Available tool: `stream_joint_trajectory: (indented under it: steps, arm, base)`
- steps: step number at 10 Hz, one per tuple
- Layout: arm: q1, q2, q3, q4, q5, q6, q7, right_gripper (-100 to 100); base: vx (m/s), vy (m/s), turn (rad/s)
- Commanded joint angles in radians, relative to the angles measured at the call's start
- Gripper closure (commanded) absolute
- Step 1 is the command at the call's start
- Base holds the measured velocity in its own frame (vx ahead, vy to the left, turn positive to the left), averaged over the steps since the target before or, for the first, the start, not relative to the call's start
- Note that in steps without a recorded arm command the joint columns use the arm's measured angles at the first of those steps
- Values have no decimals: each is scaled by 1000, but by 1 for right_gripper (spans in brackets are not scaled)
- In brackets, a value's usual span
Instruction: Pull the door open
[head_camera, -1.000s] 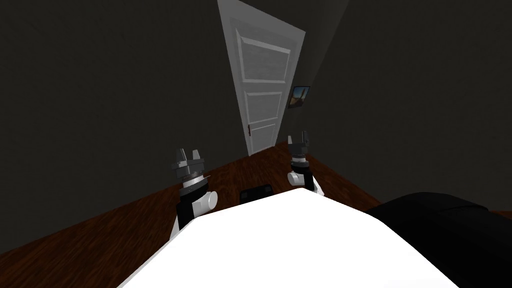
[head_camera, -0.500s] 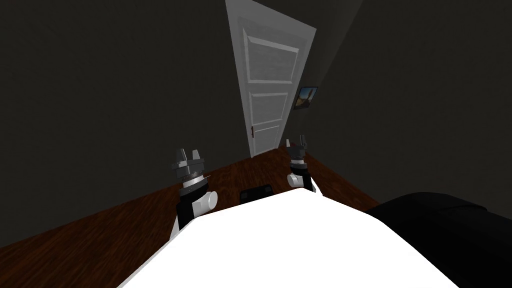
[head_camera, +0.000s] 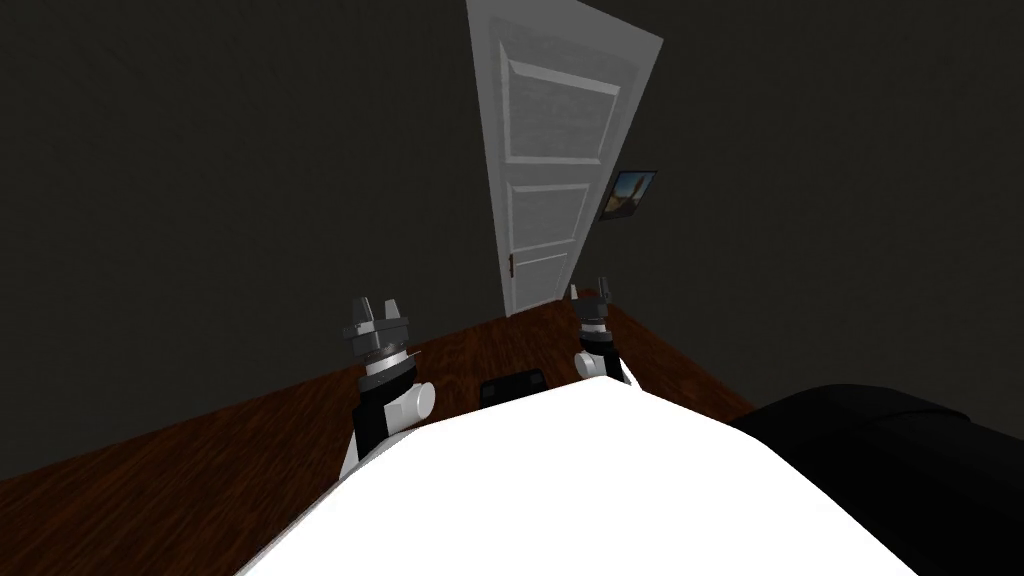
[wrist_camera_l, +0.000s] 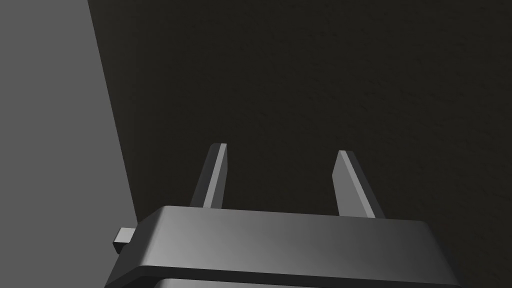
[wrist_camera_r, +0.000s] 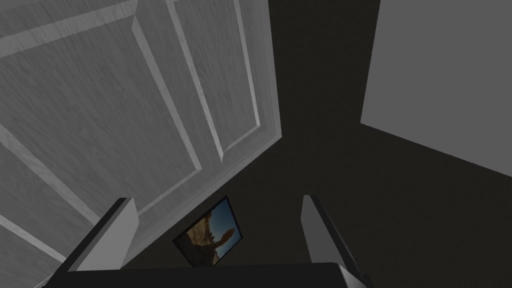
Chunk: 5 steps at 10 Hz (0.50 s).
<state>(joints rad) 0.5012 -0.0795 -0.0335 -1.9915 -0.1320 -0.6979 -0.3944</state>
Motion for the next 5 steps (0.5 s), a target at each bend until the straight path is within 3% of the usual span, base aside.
stream_joint_trajectory:
  steps: [1,5]
  arm:
    - [4,-4,0,25,-7,-10,-37,-100]
    - [17,-10,6,88,-24,-34,-125,-100]
  base:
    - [94,-7,109]
    - [94,5,106]
